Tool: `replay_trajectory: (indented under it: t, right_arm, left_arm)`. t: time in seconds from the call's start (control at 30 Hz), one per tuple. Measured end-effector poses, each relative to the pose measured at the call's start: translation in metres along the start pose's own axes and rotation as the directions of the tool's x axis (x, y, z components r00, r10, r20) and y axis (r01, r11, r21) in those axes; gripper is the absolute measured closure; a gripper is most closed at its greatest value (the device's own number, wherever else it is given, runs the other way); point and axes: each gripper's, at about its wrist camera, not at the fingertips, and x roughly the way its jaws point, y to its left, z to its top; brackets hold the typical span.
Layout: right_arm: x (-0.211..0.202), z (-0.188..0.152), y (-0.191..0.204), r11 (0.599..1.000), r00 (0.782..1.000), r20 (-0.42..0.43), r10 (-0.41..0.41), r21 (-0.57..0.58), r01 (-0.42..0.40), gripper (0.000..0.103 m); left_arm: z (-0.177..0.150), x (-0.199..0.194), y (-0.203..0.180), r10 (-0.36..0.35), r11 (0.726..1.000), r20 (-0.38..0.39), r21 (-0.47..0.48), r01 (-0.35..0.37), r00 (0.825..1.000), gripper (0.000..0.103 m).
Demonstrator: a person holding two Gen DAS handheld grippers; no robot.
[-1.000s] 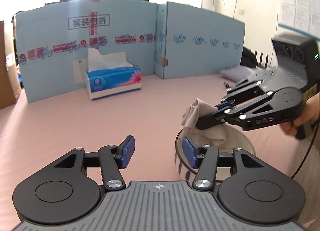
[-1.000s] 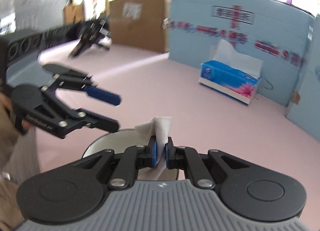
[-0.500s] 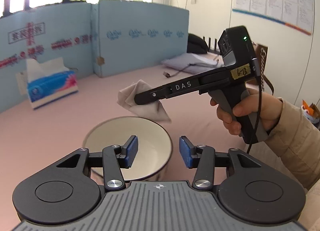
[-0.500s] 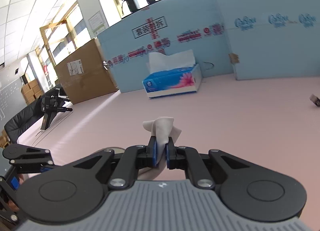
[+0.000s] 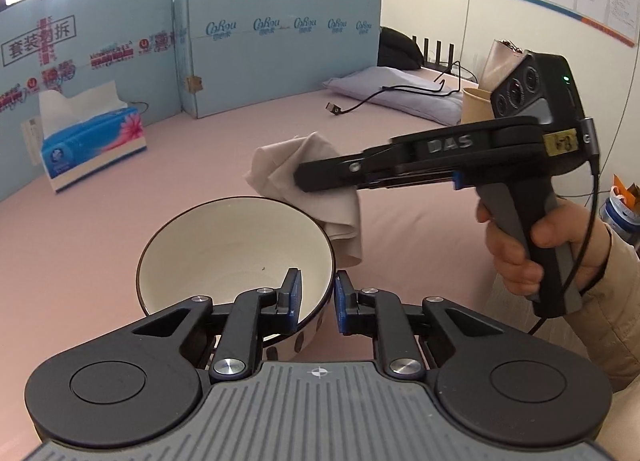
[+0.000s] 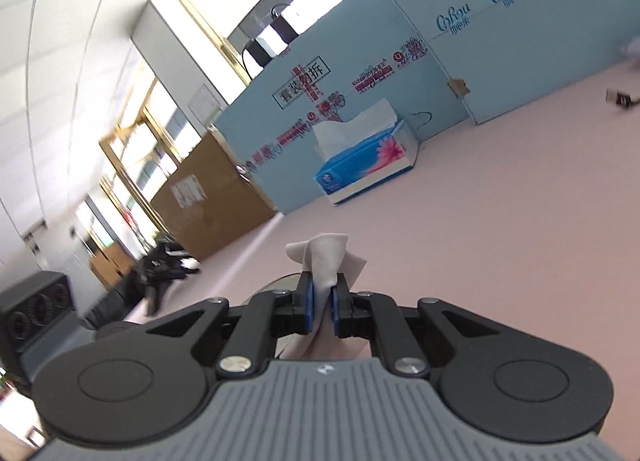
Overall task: Clean bowl
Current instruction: 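Hold the cloth above the table beside the bowl with the right tool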
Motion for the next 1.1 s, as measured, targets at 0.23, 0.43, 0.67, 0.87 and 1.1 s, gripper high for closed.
replay_trajectory:
  t: [0.23, 0.43, 0.67, 0.87, 1.1]
  right_arm:
    - [-0.006, -0.017, -0.006, 0.984, 0.995, 0.012, 0.101, 0.149, -0.101, 0.089]
    - [0.005, -0.029, -0.014, 0.970, 0.994, 0.028, 0.102, 0.221, -0.105, 0.089]
    - [0.013, -0.023, -0.026, 0.960, 0.995, 0.044, 0.084, 0.264, -0.093, 0.089]
    - [0.024, -0.019, -0.034, 0.954, 0.997, 0.034, 0.076, 0.287, -0.083, 0.089]
    - [0.051, -0.013, -0.039, 0.955, 0.998, -0.039, 0.054, 0.295, -0.040, 0.089]
  left_arm:
    - [-0.005, -0.012, 0.006, 0.002, 1.000, -0.008, 0.017, -0.002, 1.000, 0.078]
    - [-0.004, -0.011, 0.006, 0.006, 1.000, -0.011, 0.031, -0.006, 1.000, 0.078]
    - [-0.004, -0.011, 0.005, 0.002, 0.999, -0.012, 0.040, -0.002, 1.000, 0.079]
    - [-0.005, -0.009, 0.007, -0.005, 0.999, -0.015, 0.040, 0.005, 1.000, 0.079]
    - [-0.006, -0.006, 0.009, -0.007, 0.999, -0.024, 0.035, 0.008, 1.000, 0.079]
